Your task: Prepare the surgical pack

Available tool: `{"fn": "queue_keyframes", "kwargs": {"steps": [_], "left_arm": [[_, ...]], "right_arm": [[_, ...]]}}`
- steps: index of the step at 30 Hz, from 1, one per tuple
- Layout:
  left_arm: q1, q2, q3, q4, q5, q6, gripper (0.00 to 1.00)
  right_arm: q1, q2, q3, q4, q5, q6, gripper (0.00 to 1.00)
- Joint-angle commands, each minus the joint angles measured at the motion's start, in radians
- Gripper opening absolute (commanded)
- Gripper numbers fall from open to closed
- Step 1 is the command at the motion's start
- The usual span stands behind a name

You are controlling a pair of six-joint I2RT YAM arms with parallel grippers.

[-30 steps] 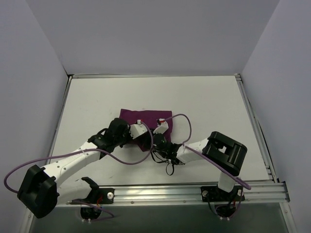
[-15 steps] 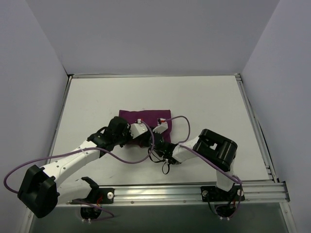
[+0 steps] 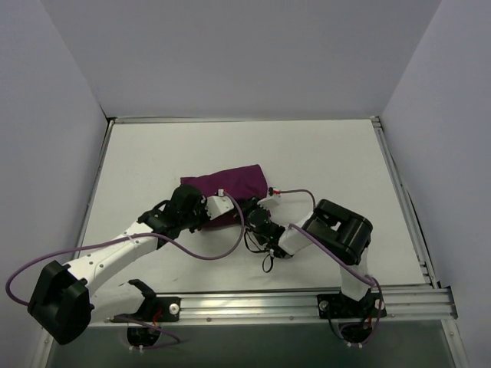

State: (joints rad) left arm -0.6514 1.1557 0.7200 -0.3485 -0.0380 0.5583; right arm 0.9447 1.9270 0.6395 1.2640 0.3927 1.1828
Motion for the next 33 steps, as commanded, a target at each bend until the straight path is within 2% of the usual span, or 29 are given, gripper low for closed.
{"fn": "queue_keyframes", "kwargs": {"steps": [1, 6, 10, 11, 12, 15, 17, 18, 20, 21, 23, 24, 26, 31, 33], "left_arm": [[0.006, -0.033, 0.024, -0.010, 0.027, 0.017, 0.02], [0.006, -0.031, 0.007, -0.006, 0.027, 0.023, 0.02], [0.006, -0.021, 0.002, -0.010, 0.036, 0.031, 0.03], [0.006, -0.014, 0.007, -0.023, 0.038, 0.034, 0.11], [0.006, -0.007, 0.019, -0.036, 0.061, 0.037, 0.33], [0.002, -0.014, 0.073, -0.141, 0.174, 0.043, 0.60], [-0.005, -0.011, 0.159, -0.234, 0.239, 0.043, 0.66], [-0.010, -0.001, 0.183, -0.259, 0.240, 0.038, 0.73], [-0.030, 0.018, 0.216, -0.183, 0.180, 0.009, 0.79], [-0.042, 0.028, 0.208, -0.182, 0.141, 0.002, 0.79], [-0.068, 0.065, 0.167, -0.025, 0.031, -0.001, 0.82], [-0.088, 0.117, 0.154, 0.026, -0.093, 0.009, 0.82], [-0.093, 0.179, 0.147, 0.152, -0.178, 0.038, 0.81], [-0.093, 0.332, 0.179, 0.268, -0.259, 0.057, 0.74], [-0.090, 0.343, 0.188, 0.301, -0.266, 0.040, 0.65]], "right_arm": [[-0.047, 0.009, -0.037, 0.083, 0.167, 0.032, 0.00], [-0.084, 0.023, -0.086, 0.156, 0.170, 0.028, 0.00], [-0.084, 0.049, -0.057, 0.167, 0.082, 0.005, 0.00], [-0.077, 0.053, -0.043, 0.154, 0.072, -0.002, 0.00], [-0.064, 0.065, -0.026, 0.140, 0.071, -0.008, 0.00], [-0.032, 0.096, -0.014, 0.159, 0.060, -0.006, 0.00], [-0.030, 0.109, -0.012, 0.179, 0.041, 0.015, 0.00], [-0.030, 0.116, -0.014, 0.193, 0.038, 0.020, 0.00], [-0.030, 0.113, -0.014, 0.193, 0.032, 0.020, 0.00], [-0.030, 0.110, -0.014, 0.192, 0.032, 0.020, 0.00], [-0.030, 0.102, -0.017, 0.192, 0.032, 0.017, 0.00], [-0.032, 0.093, -0.018, 0.184, 0.035, 0.012, 0.00], [-0.032, 0.087, -0.017, 0.170, 0.034, 0.009, 0.00], [-0.034, 0.093, -0.015, 0.182, 0.020, 0.009, 0.00], [-0.035, 0.092, -0.020, 0.193, 0.017, 0.008, 0.00]]}}
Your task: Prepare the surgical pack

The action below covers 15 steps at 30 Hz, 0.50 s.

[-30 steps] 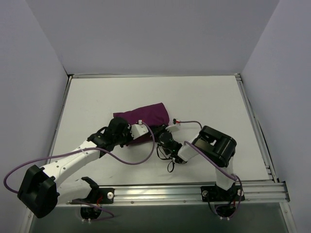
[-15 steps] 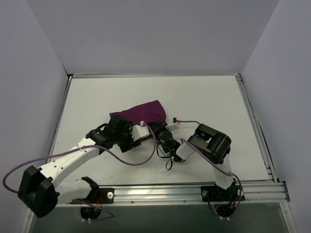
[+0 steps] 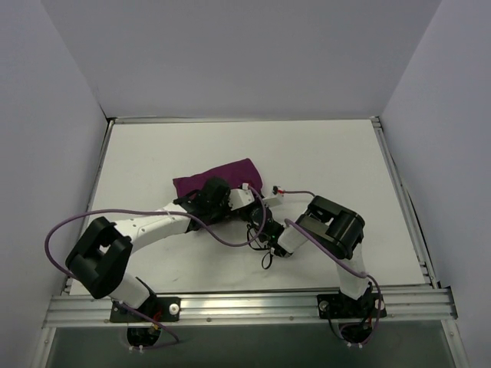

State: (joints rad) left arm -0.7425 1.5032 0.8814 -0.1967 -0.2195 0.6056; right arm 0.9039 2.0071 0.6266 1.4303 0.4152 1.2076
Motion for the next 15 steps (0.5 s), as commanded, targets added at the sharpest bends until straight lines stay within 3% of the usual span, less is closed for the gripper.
{"fn": "queue_keyframes", "kwargs": {"steps": [1, 5, 7, 8, 11, 15], "left_arm": [[0.002, -0.006, 0.027, 0.154, -0.081, -0.013, 0.62], [0.000, 0.015, 0.024, 0.155, -0.061, -0.017, 0.54], [-0.001, 0.048, 0.024, 0.145, -0.072, 0.000, 0.43], [-0.001, 0.057, 0.021, 0.144, -0.076, 0.008, 0.37], [-0.003, 0.065, 0.024, 0.134, -0.083, 0.014, 0.06], [-0.006, -0.023, 0.044, 0.099, -0.051, -0.003, 0.02]], "right_arm": [[0.004, 0.010, -0.008, 0.027, -0.007, -0.019, 0.00], [0.000, 0.001, -0.025, 0.032, -0.004, -0.022, 0.00], [-0.005, -0.002, -0.037, 0.045, -0.003, -0.023, 0.00], [-0.007, -0.004, -0.039, 0.050, -0.010, -0.026, 0.00], [-0.005, -0.002, -0.012, 0.050, -0.036, -0.058, 0.00], [0.016, 0.002, 0.070, -0.027, -0.087, -0.114, 0.00]]}}
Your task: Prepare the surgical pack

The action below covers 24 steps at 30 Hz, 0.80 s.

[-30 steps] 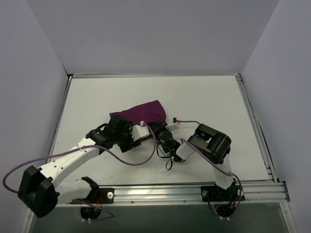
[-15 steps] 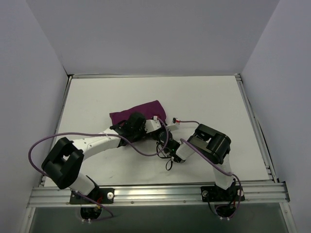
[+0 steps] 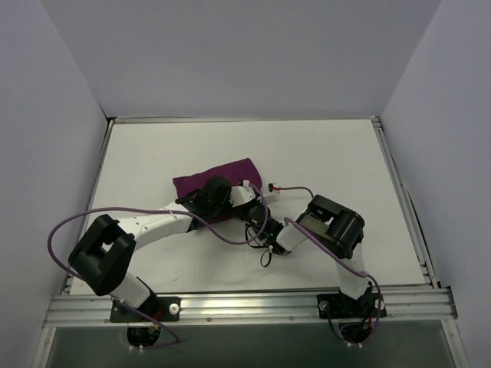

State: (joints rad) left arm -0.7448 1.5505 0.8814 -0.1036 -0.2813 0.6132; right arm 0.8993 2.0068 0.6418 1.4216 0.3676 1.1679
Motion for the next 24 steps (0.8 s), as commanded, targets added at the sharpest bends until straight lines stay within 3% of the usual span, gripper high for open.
{"fn": "queue_keyframes", "kwargs": {"steps": [1, 11, 19, 24], "left_arm": [[-0.005, -0.087, 0.051, -0.004, 0.017, -0.021, 0.02], [0.002, -0.171, 0.042, -0.019, 0.079, 0.006, 0.02], [0.012, -0.234, -0.015, -0.041, 0.137, 0.028, 0.02], [0.025, -0.242, -0.051, -0.038, 0.148, 0.025, 0.02]], "right_arm": [[0.024, 0.007, 0.080, -0.019, -0.048, -0.079, 0.00], [0.013, 0.102, 0.176, 0.005, -0.059, -0.004, 0.00], [-0.063, 0.058, 0.145, -0.070, 0.053, -0.010, 0.00], [-0.129, 0.020, 0.049, -0.015, 0.090, 0.042, 0.00]]}}
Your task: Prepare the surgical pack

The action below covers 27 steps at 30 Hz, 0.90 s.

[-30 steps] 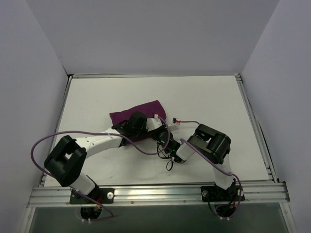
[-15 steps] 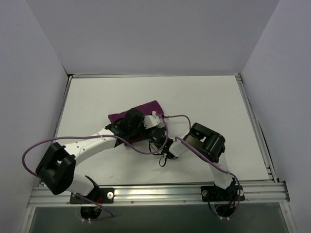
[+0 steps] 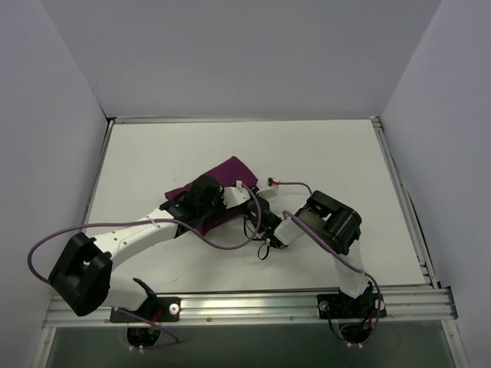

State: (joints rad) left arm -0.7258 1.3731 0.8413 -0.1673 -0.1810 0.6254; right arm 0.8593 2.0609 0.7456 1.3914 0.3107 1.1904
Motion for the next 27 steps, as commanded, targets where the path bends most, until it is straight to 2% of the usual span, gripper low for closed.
{"fn": "queue_keyframes", "kwargs": {"steps": [1, 6, 14, 17, 18, 21, 22, 27], "left_arm": [[0.008, -0.066, -0.018, 0.032, 0.052, 0.011, 0.02], [0.009, -0.039, -0.025, 0.045, 0.058, 0.011, 0.03], [0.005, 0.026, -0.013, 0.011, 0.083, 0.019, 0.18], [0.005, 0.026, -0.013, 0.015, 0.066, 0.013, 0.20], [0.006, 0.021, -0.013, 0.023, 0.058, 0.001, 0.20], [0.008, 0.006, -0.011, 0.034, 0.037, -0.004, 0.20], [0.008, 0.000, -0.010, 0.026, 0.037, -0.001, 0.20], [0.002, 0.000, -0.016, -0.024, 0.081, 0.043, 0.28]], "right_arm": [[-0.098, -0.033, -0.069, 0.029, 0.139, 0.026, 0.00], [-0.112, -0.025, -0.098, 0.083, 0.081, 0.015, 0.00], [-0.088, -0.102, -0.103, 0.066, -0.033, -0.002, 0.00], [-0.085, -0.182, -0.118, 0.012, -0.100, 0.024, 0.08], [-0.083, -0.212, -0.129, -0.017, -0.110, 0.034, 0.14], [-0.082, -0.359, -0.179, -0.188, -0.146, 0.035, 0.22], [-0.083, -0.439, -0.199, -0.303, -0.156, 0.026, 0.24], [-0.109, -0.663, -0.213, -0.665, -0.202, -0.113, 0.37]]}}
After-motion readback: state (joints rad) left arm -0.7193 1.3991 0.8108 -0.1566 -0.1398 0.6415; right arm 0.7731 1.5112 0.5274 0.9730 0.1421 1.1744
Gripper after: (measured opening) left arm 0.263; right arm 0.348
